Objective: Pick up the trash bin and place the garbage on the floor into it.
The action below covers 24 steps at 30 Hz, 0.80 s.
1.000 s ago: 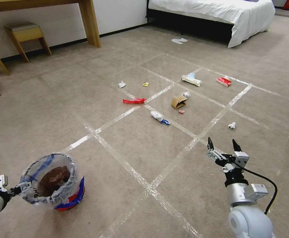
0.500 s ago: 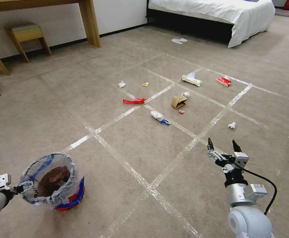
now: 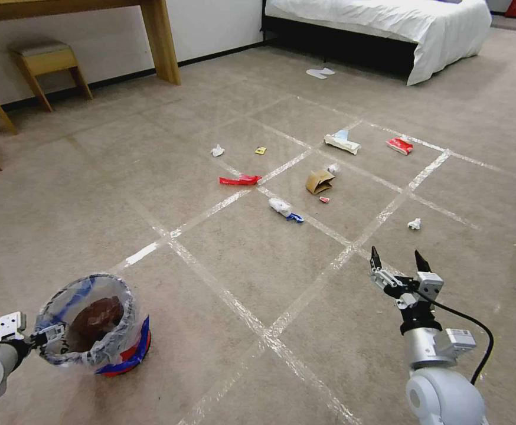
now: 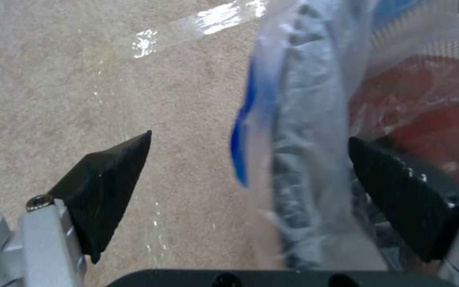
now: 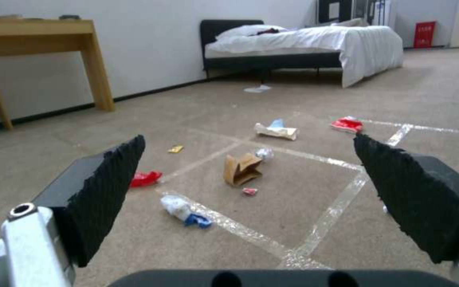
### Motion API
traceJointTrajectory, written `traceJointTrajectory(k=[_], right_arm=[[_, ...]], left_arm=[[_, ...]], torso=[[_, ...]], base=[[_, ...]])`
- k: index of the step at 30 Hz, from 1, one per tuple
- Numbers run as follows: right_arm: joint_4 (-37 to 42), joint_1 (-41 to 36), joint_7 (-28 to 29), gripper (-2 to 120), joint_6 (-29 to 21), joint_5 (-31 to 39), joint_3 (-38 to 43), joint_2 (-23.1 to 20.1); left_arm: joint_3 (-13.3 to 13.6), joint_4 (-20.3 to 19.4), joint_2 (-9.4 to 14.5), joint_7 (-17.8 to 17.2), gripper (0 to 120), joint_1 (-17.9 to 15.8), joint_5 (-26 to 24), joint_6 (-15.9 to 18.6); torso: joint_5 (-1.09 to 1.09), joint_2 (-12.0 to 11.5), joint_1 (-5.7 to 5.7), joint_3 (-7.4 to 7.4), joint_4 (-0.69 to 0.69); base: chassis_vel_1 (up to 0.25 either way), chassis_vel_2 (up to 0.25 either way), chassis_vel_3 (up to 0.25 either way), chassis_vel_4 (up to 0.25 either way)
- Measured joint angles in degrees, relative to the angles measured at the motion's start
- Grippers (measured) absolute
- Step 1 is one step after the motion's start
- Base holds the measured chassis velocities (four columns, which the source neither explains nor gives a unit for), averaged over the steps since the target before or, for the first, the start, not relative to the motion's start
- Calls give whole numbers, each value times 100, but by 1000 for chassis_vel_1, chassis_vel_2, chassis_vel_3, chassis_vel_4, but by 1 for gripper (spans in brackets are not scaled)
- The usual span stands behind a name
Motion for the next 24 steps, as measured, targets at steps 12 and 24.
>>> traceJointTrajectory(k=[12,24], right_arm=[[-60,51,2,100,0,-1,-17,3],[-110,65,5,100,-1,0,-23,-12]], left_arm=[[62,4,-66,181,67,-9,136,-13],[27,13,-160,360,22,6,208,-12]], torso=[[0,0,0,0,0],[1,1,0,0,0]], base=[[0,0,0,0],[0,0,0,0]])
